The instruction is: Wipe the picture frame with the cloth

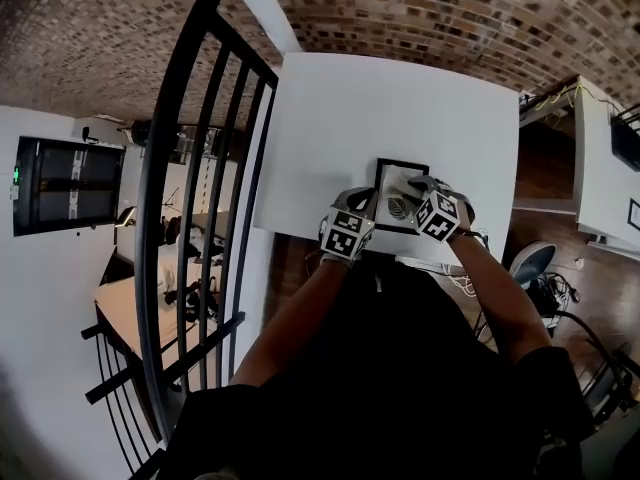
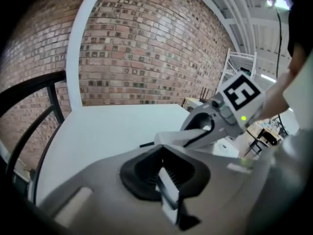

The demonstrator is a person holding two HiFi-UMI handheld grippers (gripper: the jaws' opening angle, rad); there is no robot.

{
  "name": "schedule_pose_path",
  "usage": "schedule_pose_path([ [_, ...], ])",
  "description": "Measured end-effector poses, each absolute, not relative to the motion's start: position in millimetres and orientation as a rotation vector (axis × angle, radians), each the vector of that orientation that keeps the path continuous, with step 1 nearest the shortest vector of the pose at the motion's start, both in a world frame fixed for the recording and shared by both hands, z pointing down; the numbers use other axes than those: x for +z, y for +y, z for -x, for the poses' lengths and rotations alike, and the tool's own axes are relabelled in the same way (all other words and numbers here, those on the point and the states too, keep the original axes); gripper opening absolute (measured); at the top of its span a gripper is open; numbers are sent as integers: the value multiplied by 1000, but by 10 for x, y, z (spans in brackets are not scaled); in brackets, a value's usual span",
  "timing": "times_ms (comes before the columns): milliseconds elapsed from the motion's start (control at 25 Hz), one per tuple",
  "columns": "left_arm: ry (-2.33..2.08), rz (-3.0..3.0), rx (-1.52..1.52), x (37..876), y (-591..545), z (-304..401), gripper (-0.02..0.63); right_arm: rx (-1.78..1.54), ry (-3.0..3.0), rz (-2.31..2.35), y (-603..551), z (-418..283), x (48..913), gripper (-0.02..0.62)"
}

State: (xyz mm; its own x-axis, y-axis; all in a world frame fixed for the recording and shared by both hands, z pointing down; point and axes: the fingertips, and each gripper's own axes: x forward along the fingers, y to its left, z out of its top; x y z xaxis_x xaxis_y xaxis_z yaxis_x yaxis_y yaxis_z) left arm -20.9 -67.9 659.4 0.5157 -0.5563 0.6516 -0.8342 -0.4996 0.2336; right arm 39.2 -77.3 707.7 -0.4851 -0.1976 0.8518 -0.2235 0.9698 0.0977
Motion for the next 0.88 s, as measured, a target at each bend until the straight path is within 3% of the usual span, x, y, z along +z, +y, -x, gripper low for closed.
schedule_pose_path([
  [400, -1142, -2269, 711, 6605, -628, 129, 2, 70, -1984, -360, -1377, -668, 7389, 110],
  [880, -1132, -2290, 715, 6664, -587, 123, 2, 116, -2033, -208, -555, -617, 7508, 109],
])
